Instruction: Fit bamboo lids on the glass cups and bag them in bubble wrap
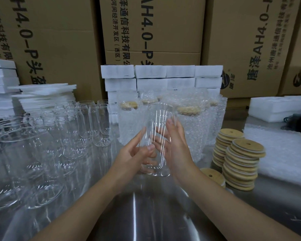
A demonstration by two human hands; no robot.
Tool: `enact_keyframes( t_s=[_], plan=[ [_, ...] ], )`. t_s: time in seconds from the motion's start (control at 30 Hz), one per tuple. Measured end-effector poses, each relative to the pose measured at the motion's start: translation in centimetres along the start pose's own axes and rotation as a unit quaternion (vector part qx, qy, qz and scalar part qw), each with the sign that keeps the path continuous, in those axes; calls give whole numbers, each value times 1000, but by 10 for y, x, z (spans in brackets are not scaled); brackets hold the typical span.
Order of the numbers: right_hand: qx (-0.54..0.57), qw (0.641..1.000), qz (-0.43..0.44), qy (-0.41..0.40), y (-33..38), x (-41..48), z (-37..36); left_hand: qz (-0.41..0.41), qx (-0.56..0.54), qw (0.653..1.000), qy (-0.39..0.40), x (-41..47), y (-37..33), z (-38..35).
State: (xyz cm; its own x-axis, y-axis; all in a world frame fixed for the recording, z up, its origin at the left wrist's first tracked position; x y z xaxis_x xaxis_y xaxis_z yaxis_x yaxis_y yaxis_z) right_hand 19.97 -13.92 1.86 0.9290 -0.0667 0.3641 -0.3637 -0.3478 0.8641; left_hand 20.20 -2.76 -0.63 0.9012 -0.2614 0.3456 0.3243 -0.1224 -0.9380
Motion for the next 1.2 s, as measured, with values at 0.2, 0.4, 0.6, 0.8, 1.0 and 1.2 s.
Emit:
enact_keyframes(
  t_s=[0.2,0.4,0.6,0.8,1.0,1.2],
  plan=[
    [38,997,-66,24,-6,-3,-3,37,-44,997,44,4,9,-6],
    [9,998,-61,8,-5,-1,0,74,-86,991,68,5,15,-15],
    [-92,990,26,-107,-3,-7,16,58,1,998,-13,4,23,-7],
    [-215,966,105,-98,5,-16,9,-17,85,995,-48,3,20,-2],
    [-181,974,97,-90,5,-16,8,-3,147,989,-5,-4,17,-11],
    [-167,980,63,-89,3,-7,13,2,170,985,-16,-6,13,-10]
  ],
)
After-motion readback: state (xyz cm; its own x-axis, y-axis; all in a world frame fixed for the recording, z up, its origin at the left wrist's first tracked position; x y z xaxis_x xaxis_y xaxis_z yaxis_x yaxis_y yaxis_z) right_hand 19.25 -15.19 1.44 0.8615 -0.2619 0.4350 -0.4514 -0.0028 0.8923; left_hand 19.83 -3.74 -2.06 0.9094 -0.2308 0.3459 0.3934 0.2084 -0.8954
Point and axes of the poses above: each hand's wrist, its own x-axis towards the middle knuckle, its own z-axis out of the back of the hand, y = z × x, the point moved 8 cm from there along x, towards the middle knuckle, and after that the axes turned 1 degree about -y, right-handed, at the moved point
